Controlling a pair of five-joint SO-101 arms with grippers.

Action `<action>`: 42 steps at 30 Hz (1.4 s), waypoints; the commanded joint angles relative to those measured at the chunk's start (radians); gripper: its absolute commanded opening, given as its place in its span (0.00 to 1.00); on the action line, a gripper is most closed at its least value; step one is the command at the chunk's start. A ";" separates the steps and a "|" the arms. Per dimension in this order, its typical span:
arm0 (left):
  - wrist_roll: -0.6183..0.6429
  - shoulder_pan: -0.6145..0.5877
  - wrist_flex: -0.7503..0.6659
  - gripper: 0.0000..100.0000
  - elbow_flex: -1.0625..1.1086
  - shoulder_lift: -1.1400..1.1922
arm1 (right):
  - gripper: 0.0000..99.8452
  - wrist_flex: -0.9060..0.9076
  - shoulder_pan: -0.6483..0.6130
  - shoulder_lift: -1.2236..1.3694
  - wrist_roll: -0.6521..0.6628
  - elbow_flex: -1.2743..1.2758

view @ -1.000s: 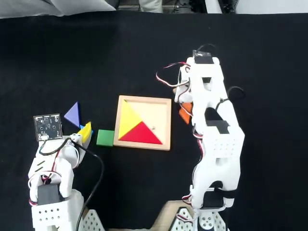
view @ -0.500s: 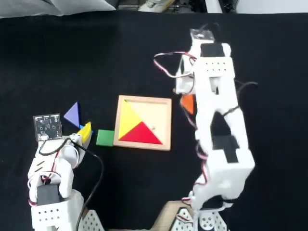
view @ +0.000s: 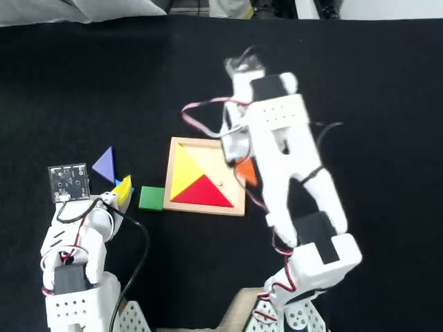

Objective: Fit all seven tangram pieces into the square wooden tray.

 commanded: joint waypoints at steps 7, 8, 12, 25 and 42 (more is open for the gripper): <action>-0.006 -0.004 0.005 0.30 0.016 -0.008 | 0.01 -0.454 -0.032 -0.062 -0.040 0.387; -0.006 -0.004 0.005 0.30 0.016 -0.008 | 0.01 -0.494 -0.031 -0.062 -0.064 0.417; -0.006 -0.004 0.002 0.30 0.016 -0.008 | 0.01 -0.569 -0.037 -0.062 -0.149 0.467; -0.006 -0.002 0.000 0.30 0.016 -0.009 | 0.01 -0.577 -0.061 -0.059 -0.278 0.487; -0.006 -0.002 -0.002 0.30 0.016 -0.011 | 0.12 -0.585 -0.077 -0.061 -0.255 0.483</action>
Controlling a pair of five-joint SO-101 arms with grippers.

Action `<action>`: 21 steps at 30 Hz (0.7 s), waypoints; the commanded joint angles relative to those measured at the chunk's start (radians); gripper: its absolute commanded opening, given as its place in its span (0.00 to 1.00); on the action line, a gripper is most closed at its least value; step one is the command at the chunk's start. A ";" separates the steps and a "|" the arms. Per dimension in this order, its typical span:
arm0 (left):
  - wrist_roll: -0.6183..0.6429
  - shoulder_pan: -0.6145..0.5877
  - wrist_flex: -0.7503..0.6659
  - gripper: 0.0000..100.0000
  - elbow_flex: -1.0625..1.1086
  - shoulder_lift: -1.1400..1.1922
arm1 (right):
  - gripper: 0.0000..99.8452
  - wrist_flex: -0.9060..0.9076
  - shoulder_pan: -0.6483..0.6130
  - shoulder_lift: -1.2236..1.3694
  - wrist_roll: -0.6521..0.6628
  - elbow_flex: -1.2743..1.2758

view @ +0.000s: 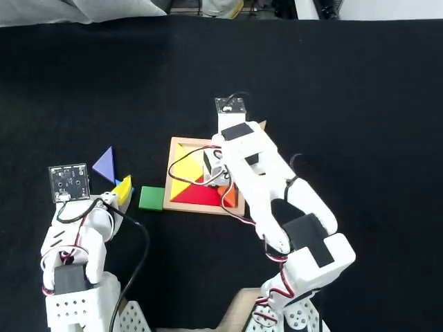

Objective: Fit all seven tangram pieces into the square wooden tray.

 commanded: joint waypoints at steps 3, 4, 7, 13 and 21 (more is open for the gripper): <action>-0.006 -0.002 -0.002 0.30 0.016 -0.011 | 0.12 -0.040 0.058 -0.058 0.011 -0.005; -0.006 -0.002 -0.002 0.30 0.016 -0.011 | 0.12 -0.043 0.057 -0.059 0.011 -0.005; -0.006 -0.002 -0.002 0.30 0.016 -0.011 | 0.13 -0.044 0.037 -0.059 0.028 -0.005; -0.006 -0.002 -0.002 0.30 0.016 -0.011 | 0.21 -0.037 -0.009 -0.059 0.080 -0.005; -0.006 -0.002 -0.002 0.30 0.016 -0.011 | 0.20 -0.028 -0.005 -0.064 0.100 -0.028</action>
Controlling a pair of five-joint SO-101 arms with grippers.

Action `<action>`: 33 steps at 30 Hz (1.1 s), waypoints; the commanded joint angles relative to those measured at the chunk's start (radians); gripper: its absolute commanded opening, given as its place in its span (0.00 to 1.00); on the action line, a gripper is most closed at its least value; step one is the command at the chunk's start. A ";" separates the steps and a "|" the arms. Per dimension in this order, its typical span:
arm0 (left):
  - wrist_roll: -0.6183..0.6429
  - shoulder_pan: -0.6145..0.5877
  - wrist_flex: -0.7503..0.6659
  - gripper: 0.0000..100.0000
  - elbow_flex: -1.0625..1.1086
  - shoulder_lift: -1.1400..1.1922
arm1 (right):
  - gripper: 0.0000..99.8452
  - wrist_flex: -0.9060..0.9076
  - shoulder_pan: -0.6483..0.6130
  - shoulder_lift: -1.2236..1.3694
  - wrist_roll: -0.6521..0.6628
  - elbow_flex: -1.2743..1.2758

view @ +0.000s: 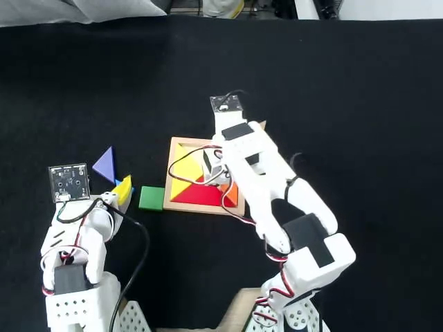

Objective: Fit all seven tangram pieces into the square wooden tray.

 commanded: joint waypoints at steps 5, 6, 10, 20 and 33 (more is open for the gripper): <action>-0.006 -0.002 -0.002 0.30 0.016 -0.011 | 0.18 0.029 0.031 -0.084 0.209 -0.131; -0.006 -0.002 -0.002 0.30 0.016 -0.011 | 0.16 0.020 0.048 -0.077 0.250 -0.150; -0.006 -0.002 -0.002 0.30 0.016 -0.011 | 0.01 -0.081 0.106 -0.012 0.301 -0.213; -0.006 -0.002 0.003 0.30 0.016 -0.011 | 0.01 -0.083 0.110 0.277 0.341 -0.423; -0.006 -0.002 0.003 0.30 0.016 -0.011 | 0.01 0.069 0.127 0.397 0.342 -0.544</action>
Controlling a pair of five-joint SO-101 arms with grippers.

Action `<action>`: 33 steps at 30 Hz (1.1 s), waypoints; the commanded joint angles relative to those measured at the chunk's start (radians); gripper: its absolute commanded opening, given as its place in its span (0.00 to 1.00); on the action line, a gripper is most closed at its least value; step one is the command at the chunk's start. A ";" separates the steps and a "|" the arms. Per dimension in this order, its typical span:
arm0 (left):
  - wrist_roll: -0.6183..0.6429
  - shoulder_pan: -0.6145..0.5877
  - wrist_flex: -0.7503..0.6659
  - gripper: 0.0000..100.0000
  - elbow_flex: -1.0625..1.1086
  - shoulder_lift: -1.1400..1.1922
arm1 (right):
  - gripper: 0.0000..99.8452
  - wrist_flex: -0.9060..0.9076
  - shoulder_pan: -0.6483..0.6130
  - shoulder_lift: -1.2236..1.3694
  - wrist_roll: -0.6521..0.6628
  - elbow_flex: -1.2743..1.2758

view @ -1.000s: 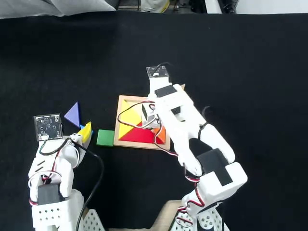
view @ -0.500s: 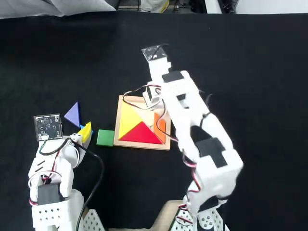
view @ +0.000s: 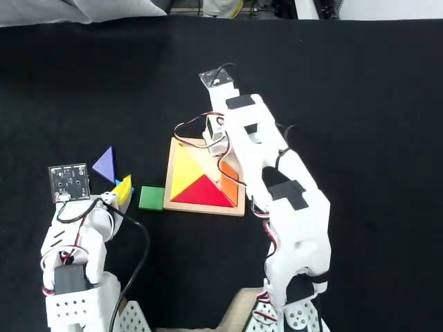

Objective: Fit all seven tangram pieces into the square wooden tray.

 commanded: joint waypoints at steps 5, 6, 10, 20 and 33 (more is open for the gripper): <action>-0.006 -0.002 0.000 0.30 0.016 -0.011 | 0.01 0.072 0.032 -0.010 0.003 -0.050; -0.006 -0.002 0.000 0.30 0.016 -0.011 | 0.01 0.072 0.032 -0.018 0.002 -0.048; -0.006 -0.002 0.000 0.30 0.016 -0.011 | 0.01 0.064 0.037 -0.077 0.002 -0.051; -0.006 -0.002 0.002 0.30 0.016 -0.011 | 0.06 0.051 0.198 -0.236 -0.017 -0.059; -0.008 0.042 0.005 0.30 0.016 -0.005 | 0.26 0.080 0.193 0.051 -0.247 -0.361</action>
